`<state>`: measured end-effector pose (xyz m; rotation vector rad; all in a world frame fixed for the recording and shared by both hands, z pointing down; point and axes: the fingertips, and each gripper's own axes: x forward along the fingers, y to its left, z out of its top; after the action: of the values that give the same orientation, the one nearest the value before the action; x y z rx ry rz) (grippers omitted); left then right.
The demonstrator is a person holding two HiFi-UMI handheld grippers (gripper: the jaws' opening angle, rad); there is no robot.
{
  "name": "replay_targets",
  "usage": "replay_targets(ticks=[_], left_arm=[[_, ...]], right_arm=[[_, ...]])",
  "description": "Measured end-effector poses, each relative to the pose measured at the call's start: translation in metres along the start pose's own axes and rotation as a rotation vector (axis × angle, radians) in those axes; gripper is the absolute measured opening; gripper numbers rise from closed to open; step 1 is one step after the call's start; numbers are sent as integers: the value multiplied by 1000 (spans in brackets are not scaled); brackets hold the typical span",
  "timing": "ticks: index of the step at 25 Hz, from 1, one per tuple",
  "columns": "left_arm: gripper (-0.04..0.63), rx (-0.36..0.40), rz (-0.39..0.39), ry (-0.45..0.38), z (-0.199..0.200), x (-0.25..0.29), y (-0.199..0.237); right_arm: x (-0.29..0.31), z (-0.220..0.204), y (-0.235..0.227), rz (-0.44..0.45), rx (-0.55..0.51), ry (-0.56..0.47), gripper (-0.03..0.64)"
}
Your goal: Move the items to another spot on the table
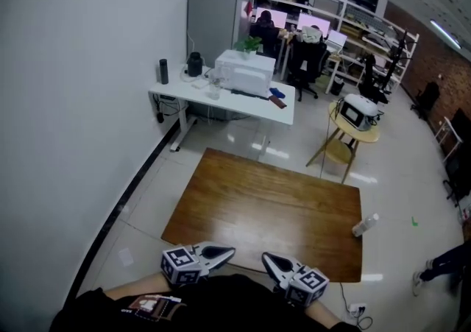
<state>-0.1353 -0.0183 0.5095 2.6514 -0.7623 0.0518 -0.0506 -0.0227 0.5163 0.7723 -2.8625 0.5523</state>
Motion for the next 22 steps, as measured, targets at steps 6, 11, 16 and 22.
replay_targets(ticks=[6, 11, 16, 22], left_arm=[[-8, 31, 25, -21, 7, 6, -4], [-8, 18, -9, 3, -3, 14, -9], [-8, 25, -14, 7, -3, 12, -8], [-8, 18, -21, 8, -3, 7, -5]], right_arm=[[-17, -6, -13, 1, -3, -37, -15], [-18, -2, -7, 13, -8, -22, -15], [-18, -2, -3, 6, 10, -24, -15], [-12, 1, 4, 8, -20, -10, -15]])
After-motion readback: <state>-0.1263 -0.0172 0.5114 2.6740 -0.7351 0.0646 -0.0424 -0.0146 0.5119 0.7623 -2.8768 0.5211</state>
